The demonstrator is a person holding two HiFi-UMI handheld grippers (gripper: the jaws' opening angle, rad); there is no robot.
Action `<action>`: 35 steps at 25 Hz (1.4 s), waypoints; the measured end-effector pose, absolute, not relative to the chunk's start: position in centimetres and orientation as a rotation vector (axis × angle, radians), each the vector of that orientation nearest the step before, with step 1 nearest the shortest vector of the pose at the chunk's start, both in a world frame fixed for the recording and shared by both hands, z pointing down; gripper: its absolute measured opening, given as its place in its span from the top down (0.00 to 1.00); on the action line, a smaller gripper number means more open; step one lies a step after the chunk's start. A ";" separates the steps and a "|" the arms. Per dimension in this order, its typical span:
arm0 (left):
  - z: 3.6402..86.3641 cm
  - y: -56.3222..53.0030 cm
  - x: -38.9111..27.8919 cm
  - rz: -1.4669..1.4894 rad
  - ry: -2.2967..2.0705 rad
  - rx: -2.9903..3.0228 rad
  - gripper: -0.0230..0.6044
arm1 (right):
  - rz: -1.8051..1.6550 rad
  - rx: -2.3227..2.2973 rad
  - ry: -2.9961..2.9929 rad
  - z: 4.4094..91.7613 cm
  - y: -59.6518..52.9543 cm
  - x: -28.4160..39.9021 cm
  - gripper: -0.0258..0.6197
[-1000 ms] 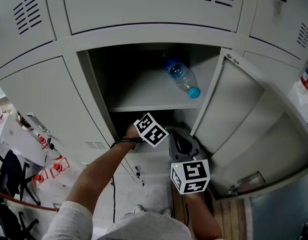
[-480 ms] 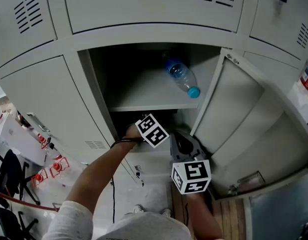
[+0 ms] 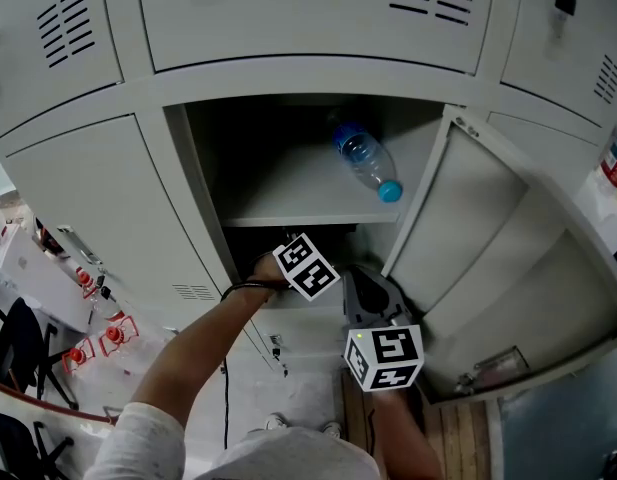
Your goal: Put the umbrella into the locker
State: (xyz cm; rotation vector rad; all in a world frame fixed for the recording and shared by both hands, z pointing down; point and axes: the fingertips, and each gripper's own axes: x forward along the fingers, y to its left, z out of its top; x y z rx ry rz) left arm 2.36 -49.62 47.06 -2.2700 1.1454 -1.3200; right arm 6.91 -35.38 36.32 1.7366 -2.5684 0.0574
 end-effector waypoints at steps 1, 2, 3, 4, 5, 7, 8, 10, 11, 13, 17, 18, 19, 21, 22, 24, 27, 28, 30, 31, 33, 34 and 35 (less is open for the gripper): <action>47.0 -49.6 2.4 -1.313 1.146 -2.273 0.51 | 0.058 1.738 -2.569 36.3 -35.4 6.9 0.96; 47.0 -49.5 2.4 -1.307 1.148 -2.278 0.50 | 0.060 1.739 -2.571 36.3 -35.3 6.9 0.96; 46.9 -49.5 2.4 -1.302 1.151 -2.284 0.48 | 0.061 1.740 -2.572 36.3 -35.3 7.0 0.96; 46.8 -49.5 2.4 -1.297 1.154 -2.293 0.48 | 0.061 1.741 -2.574 36.2 -35.3 7.0 0.96; 46.7 -49.4 2.5 -1.289 1.157 -2.304 0.47 | 0.060 1.742 -2.575 36.2 -35.3 7.0 0.96; 46.3 -49.3 2.6 -1.266 1.168 -2.325 0.47 | 0.059 1.744 -2.577 36.1 -35.3 7.0 0.96; 46.1 -49.2 2.6 -1.253 1.174 -2.333 0.47 | 0.061 1.744 -2.578 36.2 -35.3 7.0 0.96; 45.9 -48.9 2.6 -1.233 1.179 -2.336 0.47 | 0.064 1.741 -2.580 36.3 -35.3 6.8 0.96; 45.8 -48.8 2.6 -1.227 1.180 -2.332 0.47 | 0.066 1.738 -2.581 36.3 -35.3 6.8 0.96; 45.6 -48.5 2.7 -1.213 1.178 -2.329 0.47 | 0.070 1.732 -2.584 36.4 -35.3 6.5 0.96; 45.1 -48.0 2.8 -1.175 1.179 -2.361 0.47 | 0.077 1.725 -2.591 36.5 -35.3 6.3 0.96; 44.9 -47.9 2.8 -1.159 1.189 -2.367 0.47 | 0.078 1.725 -2.592 36.5 -35.2 6.2 0.96; 44.6 -47.8 2.7 -1.141 1.200 -2.372 0.47 | 0.078 1.724 -2.593 36.5 -35.2 6.2 0.96; 43.9 -47.6 2.7 -1.103 1.215 -2.381 0.48 | 0.078 1.723 -2.595 36.4 -35.1 6.1 0.96; 43.6 -47.4 2.7 -1.084 1.220 -2.387 0.48 | 0.076 1.723 -2.597 36.3 -35.1 6.1 0.96; 42.9 -47.1 2.8 -1.045 1.229 -2.406 0.49 | 0.073 1.722 -2.599 36.2 -35.1 6.0 0.96; 42.4 -46.7 2.7 -0.997 1.247 -2.450 0.51 | 0.068 1.720 -2.601 36.1 -34.9 5.9 0.96; 42.3 -46.5 2.6 -0.987 1.251 -2.466 0.51 | 0.067 1.719 -2.602 36.1 -34.8 5.9 0.96; 42.2 -45.9 2.7 -0.969 1.248 -2.498 0.51 | 0.064 1.716 -2.604 36.0 -34.7 5.8 0.96; 42.1 -45.7 2.8 -0.958 1.244 -2.514 0.51 | 0.063 1.714 -2.605 35.9 -34.6 5.8 0.96; 41.8 -45.1 2.9 -0.929 1.238 -2.541 0.51 | 0.060 1.712 -2.607 35.8 -34.5 5.8 0.96; 41.6 -44.9 2.9 -0.910 1.241 -2.555 0.52 | 0.059 1.712 -2.608 35.8 -34.5 5.9 0.96; 41.3 -44.8 2.8 -0.890 1.248 -2.569 0.53 | 0.057 1.713 -2.608 35.7 -34.5 5.9 0.96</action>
